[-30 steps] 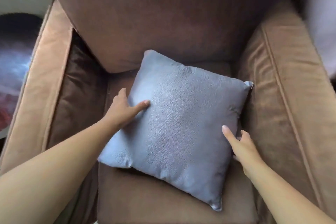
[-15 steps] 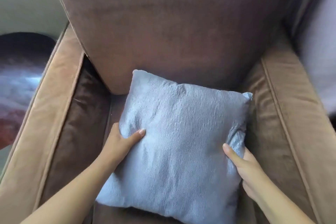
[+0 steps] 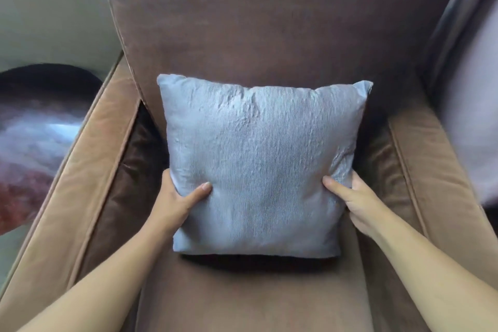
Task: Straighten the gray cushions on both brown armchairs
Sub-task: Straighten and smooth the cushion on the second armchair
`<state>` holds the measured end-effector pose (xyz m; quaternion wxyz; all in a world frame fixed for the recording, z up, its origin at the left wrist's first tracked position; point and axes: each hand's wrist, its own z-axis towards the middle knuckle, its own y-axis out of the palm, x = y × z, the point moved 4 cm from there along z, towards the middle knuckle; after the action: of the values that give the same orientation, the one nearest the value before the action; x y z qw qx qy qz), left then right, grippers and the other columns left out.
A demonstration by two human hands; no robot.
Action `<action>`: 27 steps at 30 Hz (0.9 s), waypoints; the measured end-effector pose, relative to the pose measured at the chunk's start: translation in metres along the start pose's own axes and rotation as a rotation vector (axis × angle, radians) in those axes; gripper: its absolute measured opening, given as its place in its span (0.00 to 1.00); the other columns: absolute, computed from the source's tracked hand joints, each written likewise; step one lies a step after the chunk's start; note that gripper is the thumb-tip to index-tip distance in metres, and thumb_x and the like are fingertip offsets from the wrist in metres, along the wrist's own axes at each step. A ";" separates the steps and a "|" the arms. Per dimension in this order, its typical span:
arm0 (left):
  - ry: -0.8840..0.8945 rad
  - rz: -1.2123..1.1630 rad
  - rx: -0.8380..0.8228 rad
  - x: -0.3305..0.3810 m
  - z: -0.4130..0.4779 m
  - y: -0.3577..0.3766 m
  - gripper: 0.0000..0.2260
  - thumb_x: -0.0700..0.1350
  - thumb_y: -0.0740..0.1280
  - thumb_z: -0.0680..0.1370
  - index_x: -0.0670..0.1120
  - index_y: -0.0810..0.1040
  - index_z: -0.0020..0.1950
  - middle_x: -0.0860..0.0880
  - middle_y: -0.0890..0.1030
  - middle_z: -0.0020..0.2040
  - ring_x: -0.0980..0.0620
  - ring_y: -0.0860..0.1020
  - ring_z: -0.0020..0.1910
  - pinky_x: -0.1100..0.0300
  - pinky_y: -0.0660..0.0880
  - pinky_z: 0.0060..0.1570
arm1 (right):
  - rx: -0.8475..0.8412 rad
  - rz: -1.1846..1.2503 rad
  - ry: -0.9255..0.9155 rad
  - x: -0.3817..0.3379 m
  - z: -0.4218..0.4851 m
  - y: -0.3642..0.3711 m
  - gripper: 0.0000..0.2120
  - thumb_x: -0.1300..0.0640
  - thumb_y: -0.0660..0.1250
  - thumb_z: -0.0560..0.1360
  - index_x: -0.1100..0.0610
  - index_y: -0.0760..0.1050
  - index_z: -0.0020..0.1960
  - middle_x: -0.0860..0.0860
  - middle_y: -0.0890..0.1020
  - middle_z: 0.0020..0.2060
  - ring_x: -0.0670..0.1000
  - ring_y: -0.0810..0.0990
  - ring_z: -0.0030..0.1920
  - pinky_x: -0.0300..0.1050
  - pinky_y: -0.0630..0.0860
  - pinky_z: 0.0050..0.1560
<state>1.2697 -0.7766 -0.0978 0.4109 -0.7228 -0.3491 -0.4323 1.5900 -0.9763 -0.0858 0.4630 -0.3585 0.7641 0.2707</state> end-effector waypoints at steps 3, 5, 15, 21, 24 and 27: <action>-0.010 0.026 0.008 -0.014 -0.002 0.010 0.45 0.69 0.78 0.57 0.54 0.66 0.67 0.62 0.76 0.60 0.69 0.77 0.56 0.62 0.75 0.55 | 0.019 -0.002 0.012 0.014 0.010 -0.002 0.30 0.50 0.75 0.65 0.50 0.74 0.66 0.48 0.84 0.60 0.50 0.81 0.62 0.50 0.72 0.67; -0.002 0.023 0.026 -0.017 0.002 0.015 0.42 0.68 0.78 0.59 0.54 0.66 0.66 0.60 0.76 0.61 0.68 0.78 0.57 0.61 0.75 0.56 | 0.032 -0.019 0.006 0.018 0.016 0.000 0.34 0.47 0.77 0.64 0.49 0.73 0.68 0.47 0.83 0.60 0.50 0.80 0.63 0.51 0.72 0.68; -0.020 0.122 -0.023 0.040 0.020 -0.010 0.54 0.70 0.77 0.57 0.54 0.58 0.77 0.57 0.77 0.61 0.62 0.79 0.58 0.57 0.74 0.60 | 0.048 -0.108 -0.018 -0.043 0.031 -0.021 0.43 0.44 0.79 0.62 0.48 0.65 0.73 0.41 0.77 0.63 0.39 0.76 0.61 0.41 0.71 0.54; 0.011 -0.012 0.060 0.138 0.078 -0.021 0.29 0.61 0.72 0.73 0.45 0.74 0.68 0.50 0.82 0.57 0.58 0.81 0.51 0.63 0.73 0.45 | 0.270 -0.153 -0.089 -0.131 0.070 -0.013 0.21 0.45 0.66 0.78 0.58 0.75 0.64 0.52 0.80 0.62 0.52 0.77 0.64 0.60 0.71 0.69; -0.046 -0.080 0.091 0.154 0.098 -0.022 0.18 0.61 0.68 0.76 0.46 0.81 0.51 0.51 0.83 0.52 0.51 0.80 0.54 0.55 0.76 0.55 | 0.352 -0.129 -0.069 -0.143 0.076 -0.008 0.19 0.48 0.64 0.79 0.62 0.75 0.61 0.60 0.76 0.67 0.60 0.73 0.69 0.63 0.69 0.70; -0.114 -0.156 0.172 0.148 0.107 -0.025 0.11 0.56 0.67 0.78 0.48 0.81 0.47 0.47 0.83 0.54 0.47 0.80 0.58 0.48 0.75 0.64 | 0.430 -0.107 -0.074 -0.140 0.079 -0.008 0.13 0.52 0.66 0.79 0.62 0.76 0.57 0.59 0.78 0.64 0.59 0.74 0.68 0.56 0.71 0.67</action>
<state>1.3410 -0.6482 0.0130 0.4161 -0.6789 -0.4629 -0.3896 1.6809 -0.8808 0.0066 0.5700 -0.2814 0.7667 0.0896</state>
